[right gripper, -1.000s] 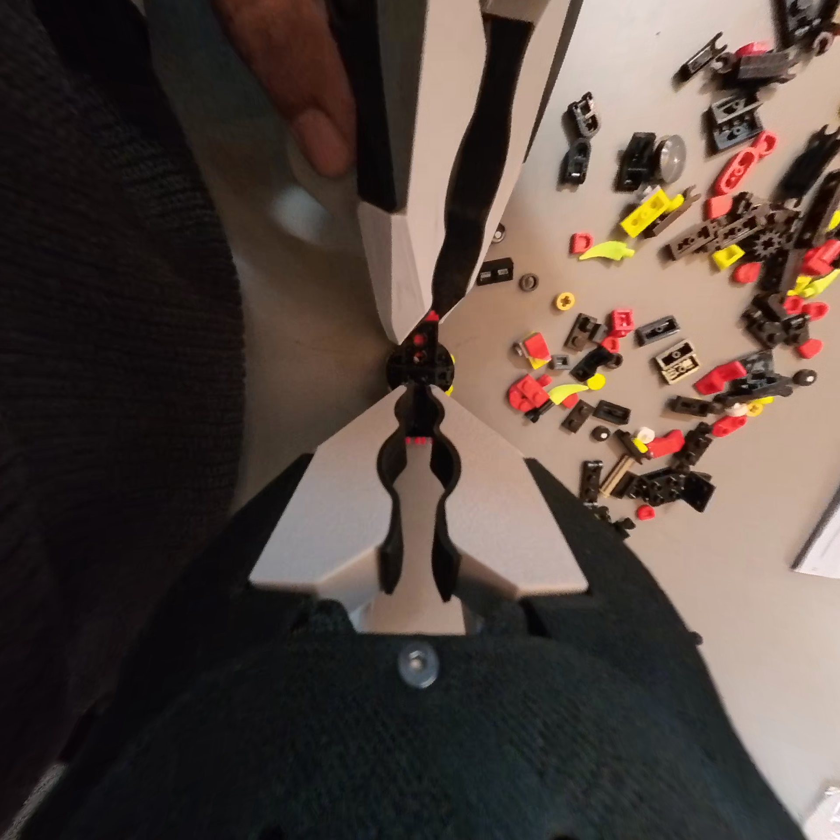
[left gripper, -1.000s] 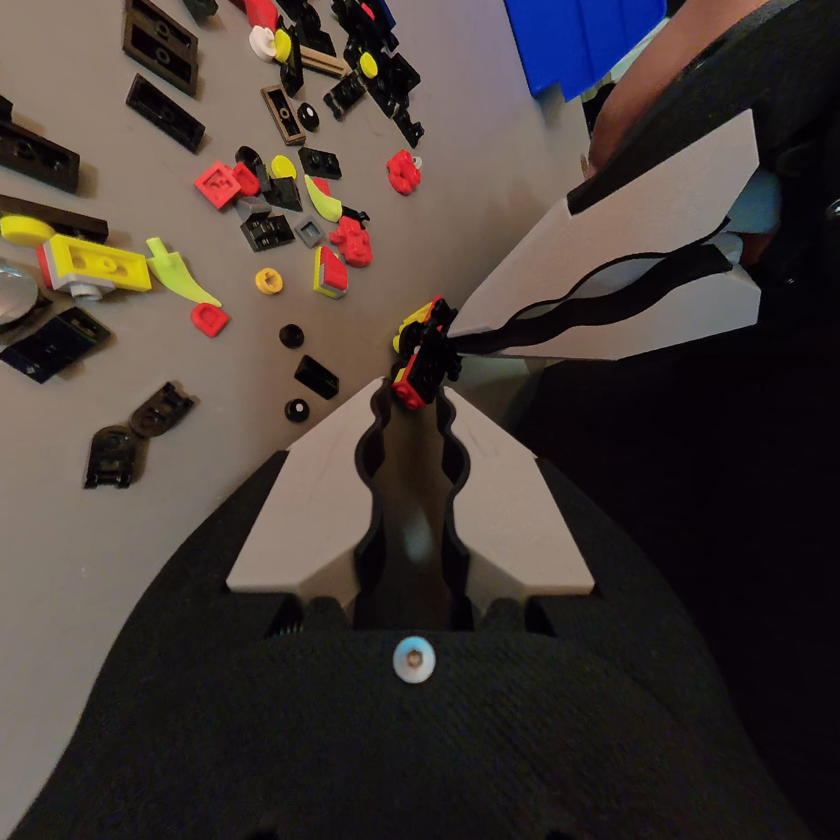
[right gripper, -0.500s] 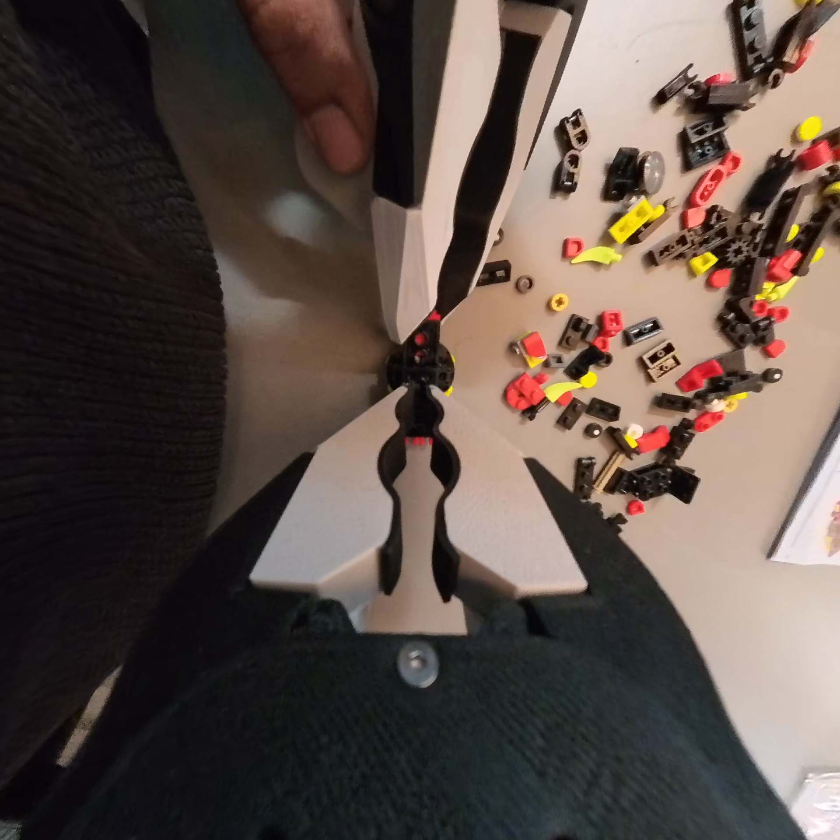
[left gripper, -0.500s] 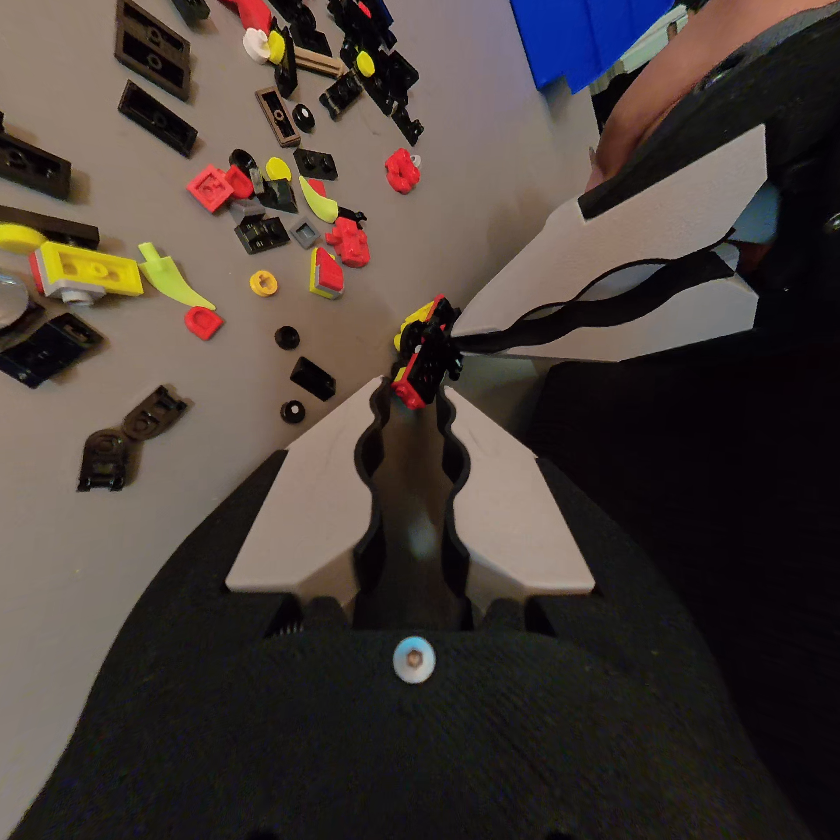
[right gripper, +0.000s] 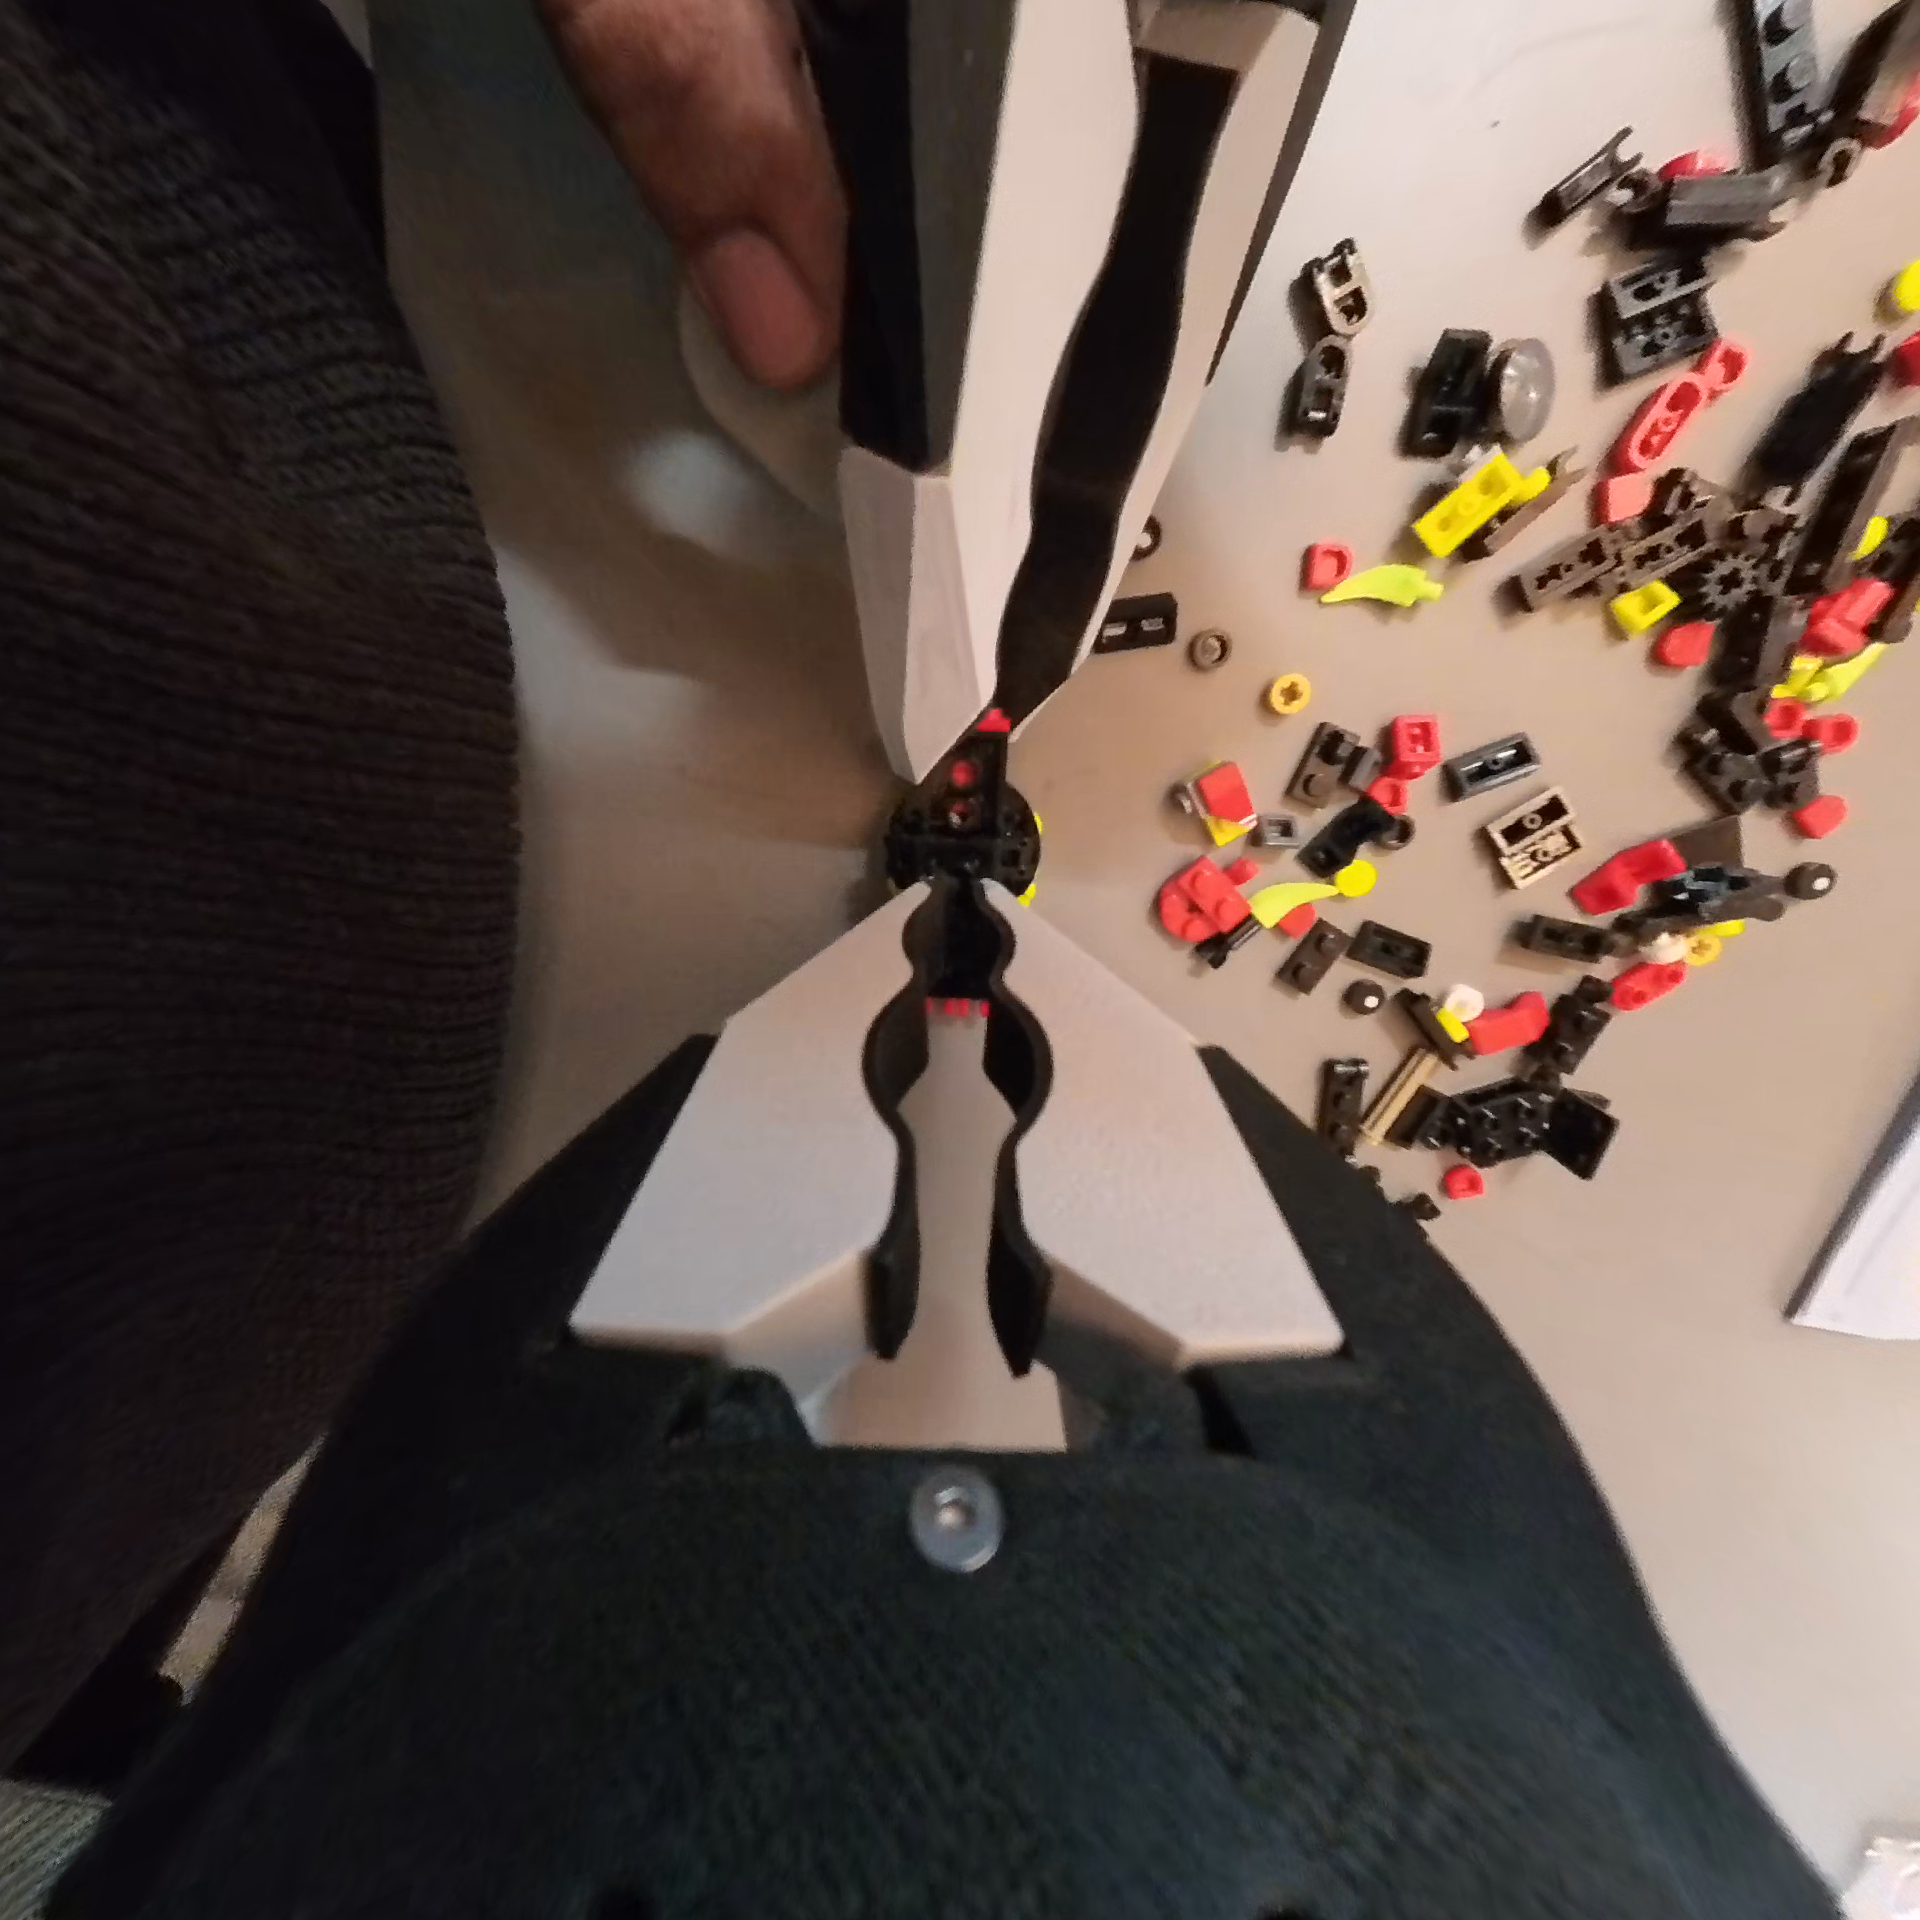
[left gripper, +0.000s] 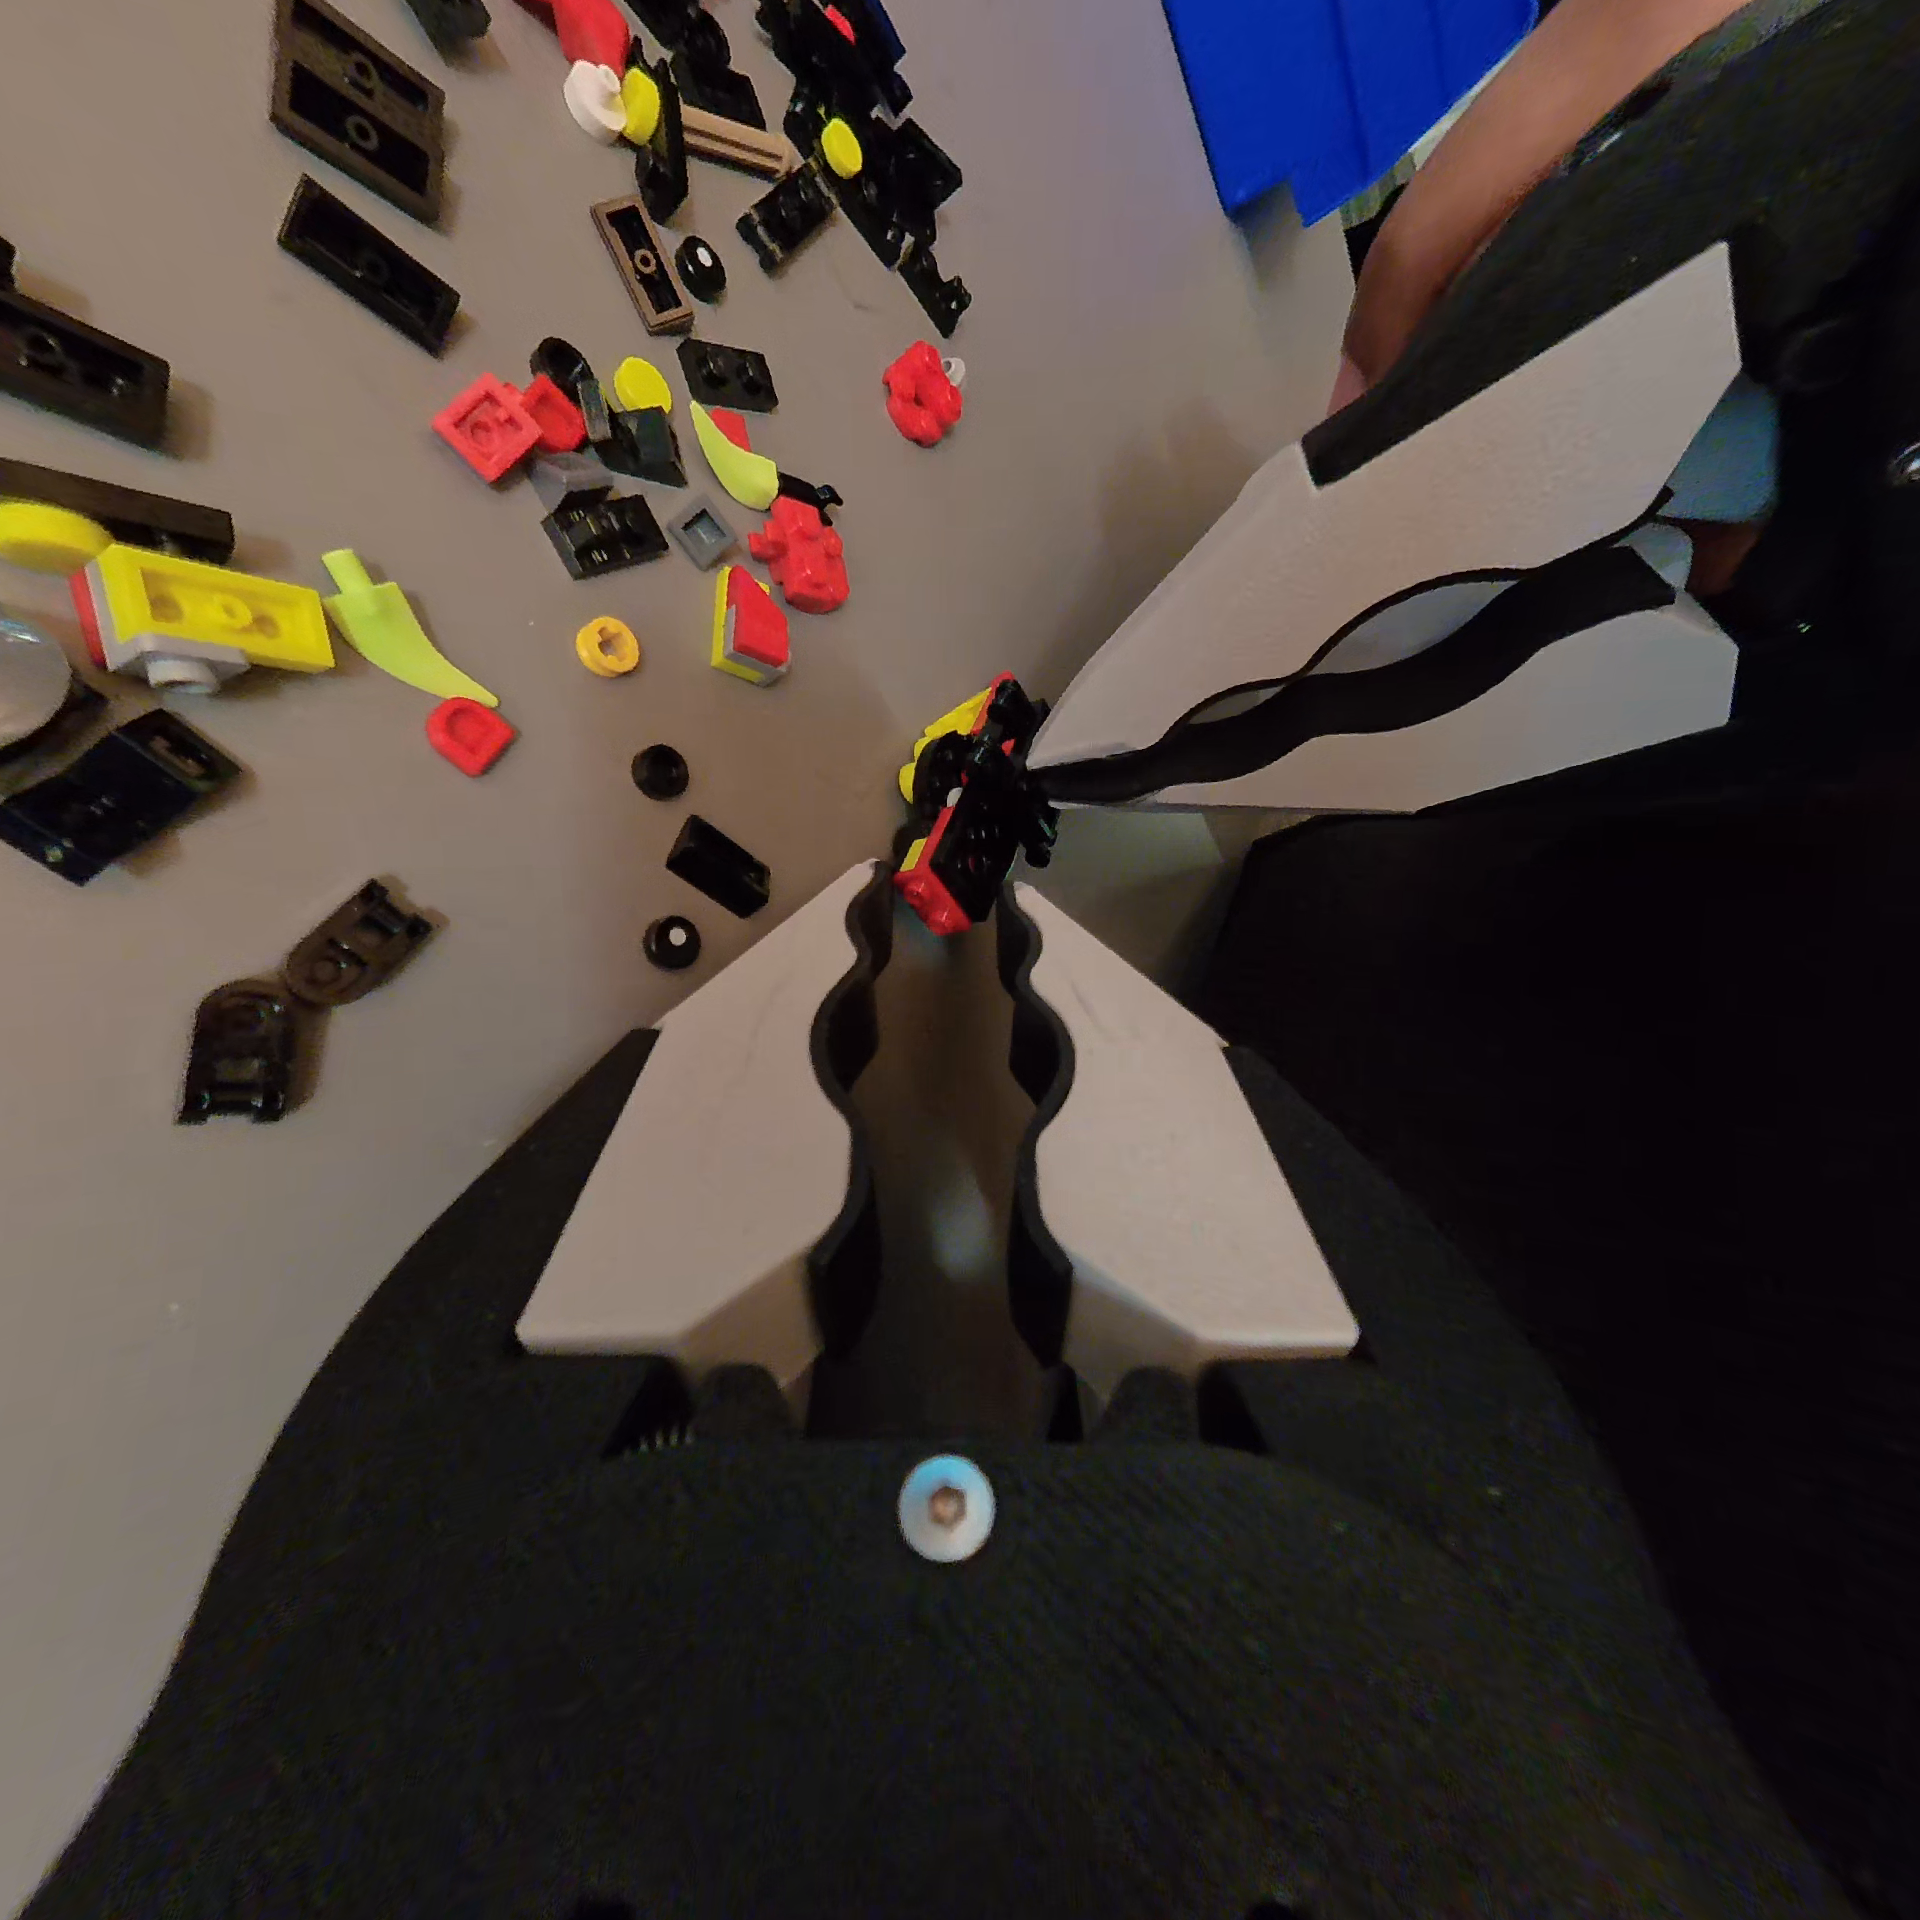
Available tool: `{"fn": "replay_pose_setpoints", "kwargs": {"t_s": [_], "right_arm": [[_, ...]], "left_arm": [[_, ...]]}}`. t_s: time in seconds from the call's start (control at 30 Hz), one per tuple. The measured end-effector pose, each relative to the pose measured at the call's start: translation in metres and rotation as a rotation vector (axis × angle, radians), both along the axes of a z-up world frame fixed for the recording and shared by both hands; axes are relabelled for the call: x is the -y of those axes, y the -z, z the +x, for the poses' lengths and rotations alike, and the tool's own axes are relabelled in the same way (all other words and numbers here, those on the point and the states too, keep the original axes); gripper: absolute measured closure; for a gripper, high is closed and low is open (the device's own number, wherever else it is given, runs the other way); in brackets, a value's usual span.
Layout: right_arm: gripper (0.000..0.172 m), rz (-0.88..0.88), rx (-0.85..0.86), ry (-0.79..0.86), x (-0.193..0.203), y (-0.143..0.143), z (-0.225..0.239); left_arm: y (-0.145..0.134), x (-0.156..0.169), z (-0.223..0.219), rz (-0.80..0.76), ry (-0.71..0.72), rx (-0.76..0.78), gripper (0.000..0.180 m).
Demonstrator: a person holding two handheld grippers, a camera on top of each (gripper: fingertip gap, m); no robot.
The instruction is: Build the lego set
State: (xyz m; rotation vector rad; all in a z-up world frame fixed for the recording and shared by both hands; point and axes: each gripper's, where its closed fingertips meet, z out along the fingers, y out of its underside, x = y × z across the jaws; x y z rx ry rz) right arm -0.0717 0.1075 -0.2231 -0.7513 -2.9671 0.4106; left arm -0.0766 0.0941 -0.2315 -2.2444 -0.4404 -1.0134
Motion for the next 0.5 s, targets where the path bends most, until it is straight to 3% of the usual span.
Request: {"fn": "replay_pose_setpoints", "kwargs": {"t_s": [0.5], "right_arm": [[0.172,0.038,0.003,0.011,0.0002,0.0001,0.0]], "left_arm": [[0.0003,0.0001,0.0003,-0.001,0.001,-0.034,0.162]]}}
